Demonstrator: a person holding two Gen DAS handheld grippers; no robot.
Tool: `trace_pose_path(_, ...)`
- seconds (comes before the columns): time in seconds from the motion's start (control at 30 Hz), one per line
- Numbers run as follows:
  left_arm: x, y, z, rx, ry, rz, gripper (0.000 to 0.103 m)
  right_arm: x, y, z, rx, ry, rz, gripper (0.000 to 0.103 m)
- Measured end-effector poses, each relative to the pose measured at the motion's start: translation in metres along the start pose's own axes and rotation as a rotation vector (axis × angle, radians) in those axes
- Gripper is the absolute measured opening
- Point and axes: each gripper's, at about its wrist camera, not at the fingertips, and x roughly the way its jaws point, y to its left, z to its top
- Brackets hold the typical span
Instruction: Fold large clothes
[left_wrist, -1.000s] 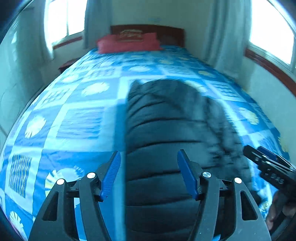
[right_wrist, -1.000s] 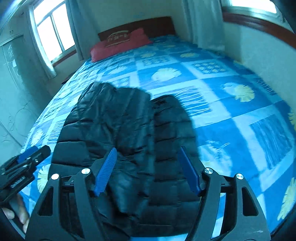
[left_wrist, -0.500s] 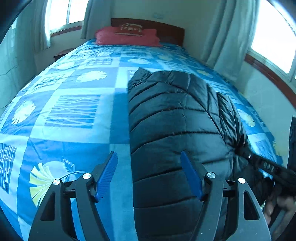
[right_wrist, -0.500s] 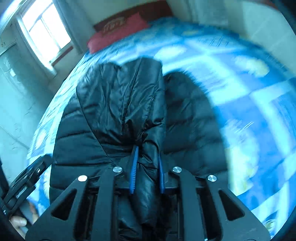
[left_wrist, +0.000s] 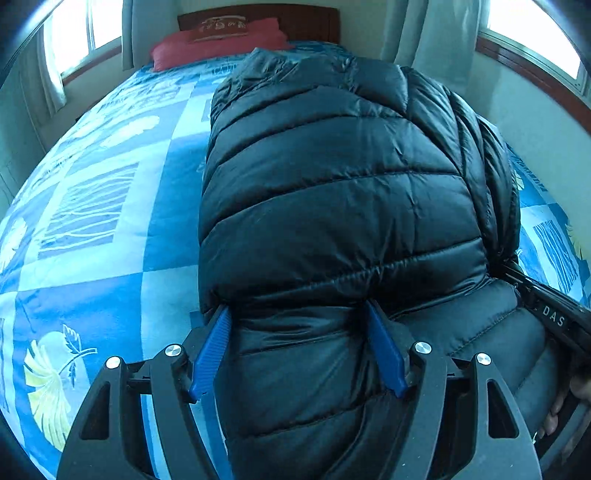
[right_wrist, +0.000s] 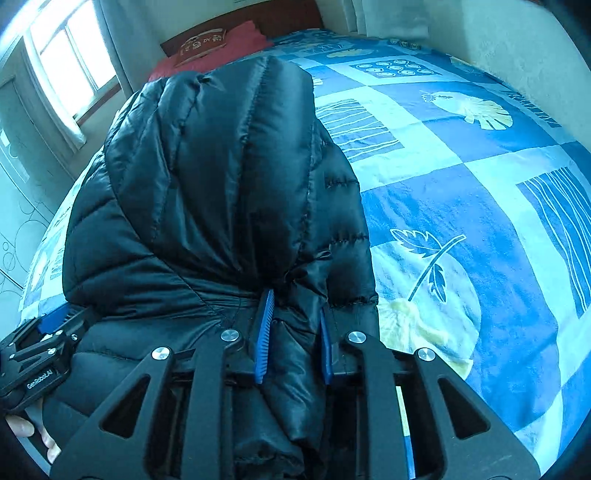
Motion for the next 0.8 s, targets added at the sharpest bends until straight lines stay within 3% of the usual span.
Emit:
trace_pose_path(0.07, -0.004, 0.001, 0.000, -0.001, -0.016, 0.000, 0.070, -0.004, 0.000, 0.003, -0.001, -0.005, 0.000, 0.021)
trace_pose_path(0.2, -0.030, 0.005, -0.006, -0.014, -0.067, -0.004, 0.070, -0.035, 0.007, 0.007, -0.046, -0.047, -0.059, 0.043)
trace_pose_path(0.37, -0.074, 0.019, -0.025, -0.095, -0.118, -0.029, 0.070, -0.091, 0.028, 0.000, -0.104, -0.151, -0.035, 0.041)
trace_pose_path(0.43, -0.085, 0.019, -0.032, -0.102, -0.147, -0.034, 0.070, -0.103, 0.044, -0.008, -0.152, -0.157, -0.001, 0.028)
trace_pose_path(0.53, -0.086, 0.013, -0.037, -0.086, -0.150, -0.056, 0.070, -0.095, 0.054, -0.021, -0.186, -0.105, 0.000, 0.028)
trace_pose_path(0.63, -0.055, 0.006, -0.039, -0.065, -0.049, -0.057, 0.070, -0.062, 0.045, -0.038, -0.180, -0.013, -0.038, 0.028)
trace_pose_path(0.8, -0.033, -0.002, -0.049, -0.025, -0.033, -0.015, 0.070, -0.043, 0.040, -0.053, -0.163, -0.037, -0.045, 0.028)
